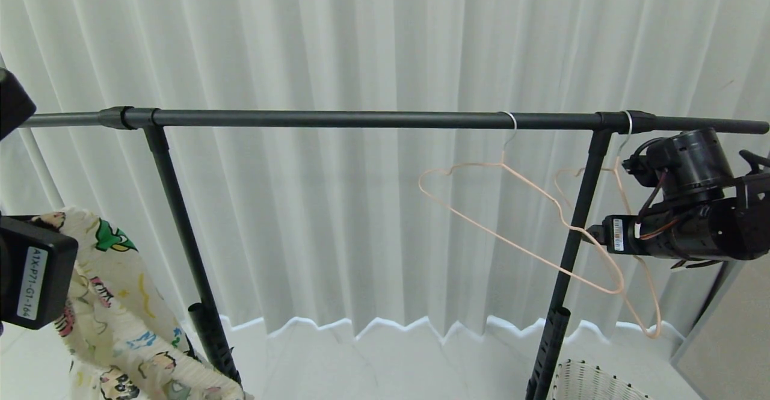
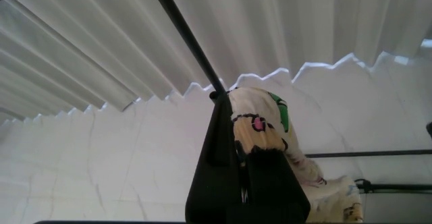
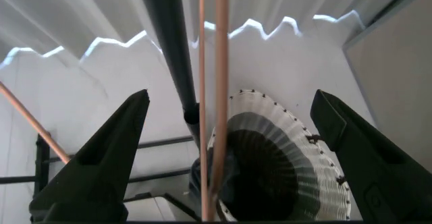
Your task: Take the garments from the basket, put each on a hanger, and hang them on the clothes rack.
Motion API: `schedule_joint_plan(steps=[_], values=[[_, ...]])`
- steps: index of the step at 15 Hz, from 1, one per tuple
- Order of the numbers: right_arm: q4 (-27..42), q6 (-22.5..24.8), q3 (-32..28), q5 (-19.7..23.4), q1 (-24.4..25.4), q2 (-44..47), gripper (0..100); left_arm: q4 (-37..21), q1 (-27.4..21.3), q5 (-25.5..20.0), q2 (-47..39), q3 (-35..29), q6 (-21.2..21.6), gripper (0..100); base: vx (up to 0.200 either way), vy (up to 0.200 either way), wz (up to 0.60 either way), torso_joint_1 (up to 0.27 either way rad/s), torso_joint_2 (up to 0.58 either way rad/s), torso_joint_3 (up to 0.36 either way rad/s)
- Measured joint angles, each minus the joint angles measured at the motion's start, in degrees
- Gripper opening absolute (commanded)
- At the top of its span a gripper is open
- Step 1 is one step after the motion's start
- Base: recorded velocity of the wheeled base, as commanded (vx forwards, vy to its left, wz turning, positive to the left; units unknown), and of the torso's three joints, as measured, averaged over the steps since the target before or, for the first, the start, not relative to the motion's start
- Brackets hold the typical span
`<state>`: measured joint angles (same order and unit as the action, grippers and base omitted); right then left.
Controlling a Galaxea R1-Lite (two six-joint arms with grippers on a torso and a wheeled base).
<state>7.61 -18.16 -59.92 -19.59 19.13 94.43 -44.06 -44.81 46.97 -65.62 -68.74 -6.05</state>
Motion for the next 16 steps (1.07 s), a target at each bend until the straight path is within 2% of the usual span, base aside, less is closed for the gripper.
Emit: schedule_joint_plan(steps=[1, 10, 16], values=[[0.0, 0.0, 0.0, 0.0, 0.0, 0.2, 0, 0.0, 0.0, 0.0, 0.0, 0.0, 0.0, 0, 0.0, 0.0, 0.0, 0.0, 0.0, 0.0], [2.5, -0.1, -0.1, -0.2, 0.1, -0.3, 0, 0.0, 0.0, 0.0, 0.3, -0.2, 0.0, 0, 0.0, 0.0, 0.0, 0.0, 0.0, 0.0], [2.5, 0.2, -0.2, -0.2, 0.3, -5.1, 0, 0.0, 0.0, 0.1, 0.9, -0.3, 0.0, 0, 0.0, 0.0, 0.0, 0.0, 0.0, 0.0]])
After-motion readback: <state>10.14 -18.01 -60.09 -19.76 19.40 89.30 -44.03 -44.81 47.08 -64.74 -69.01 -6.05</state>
